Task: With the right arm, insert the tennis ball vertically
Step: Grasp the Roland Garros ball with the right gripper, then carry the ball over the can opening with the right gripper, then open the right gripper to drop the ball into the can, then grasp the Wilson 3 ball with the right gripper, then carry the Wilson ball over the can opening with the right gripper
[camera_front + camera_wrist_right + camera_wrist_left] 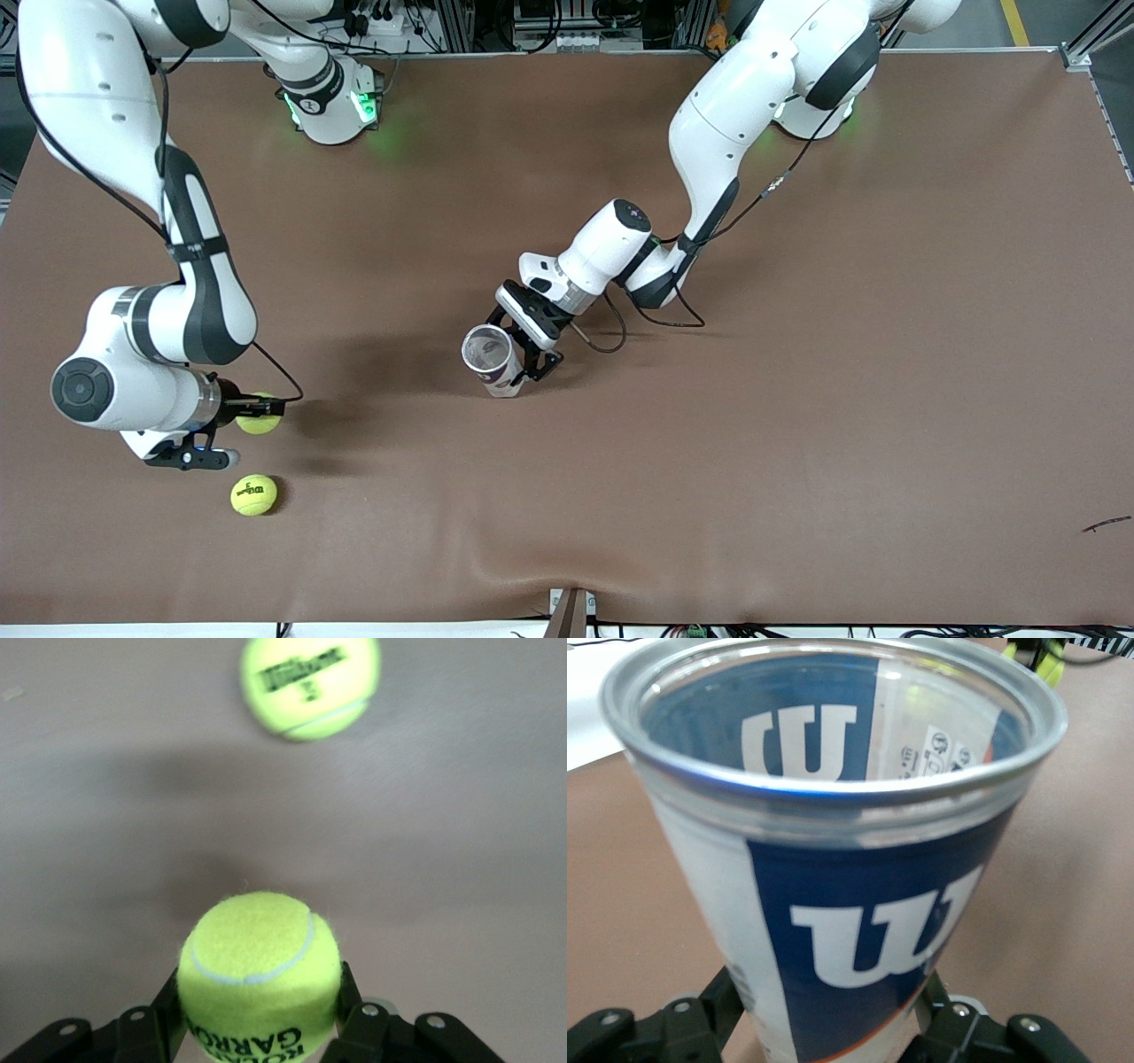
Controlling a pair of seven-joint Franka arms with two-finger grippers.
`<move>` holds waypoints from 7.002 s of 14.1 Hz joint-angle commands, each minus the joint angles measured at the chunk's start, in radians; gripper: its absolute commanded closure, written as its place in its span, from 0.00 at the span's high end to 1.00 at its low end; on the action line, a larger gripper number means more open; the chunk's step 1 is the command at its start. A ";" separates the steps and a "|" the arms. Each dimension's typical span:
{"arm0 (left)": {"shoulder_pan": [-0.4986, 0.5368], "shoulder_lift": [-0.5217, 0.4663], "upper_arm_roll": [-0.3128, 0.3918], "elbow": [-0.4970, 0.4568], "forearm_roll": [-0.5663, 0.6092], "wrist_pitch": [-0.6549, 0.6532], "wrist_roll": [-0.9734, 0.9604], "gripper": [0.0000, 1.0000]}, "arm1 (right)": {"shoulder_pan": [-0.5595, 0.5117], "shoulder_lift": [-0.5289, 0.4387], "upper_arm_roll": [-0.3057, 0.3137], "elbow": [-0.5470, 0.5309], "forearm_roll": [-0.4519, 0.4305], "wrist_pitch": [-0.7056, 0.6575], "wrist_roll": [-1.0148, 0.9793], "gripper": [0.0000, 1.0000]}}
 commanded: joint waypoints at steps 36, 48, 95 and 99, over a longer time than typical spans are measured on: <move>-0.004 0.005 0.001 0.013 -0.011 0.003 0.001 0.80 | 0.390 -0.076 -0.009 0.069 0.520 -0.048 1.163 1.00; -0.002 0.003 0.001 0.012 -0.011 0.003 0.004 0.80 | 0.245 -0.070 -0.012 0.069 0.366 -0.078 0.846 1.00; -0.004 0.000 0.001 0.009 -0.008 0.023 0.009 0.84 | 0.122 0.013 0.052 0.217 0.348 -0.241 0.542 0.38; -0.004 0.000 0.001 0.010 -0.010 0.023 0.009 0.84 | 0.160 -0.010 0.101 0.220 0.419 -0.269 0.734 0.39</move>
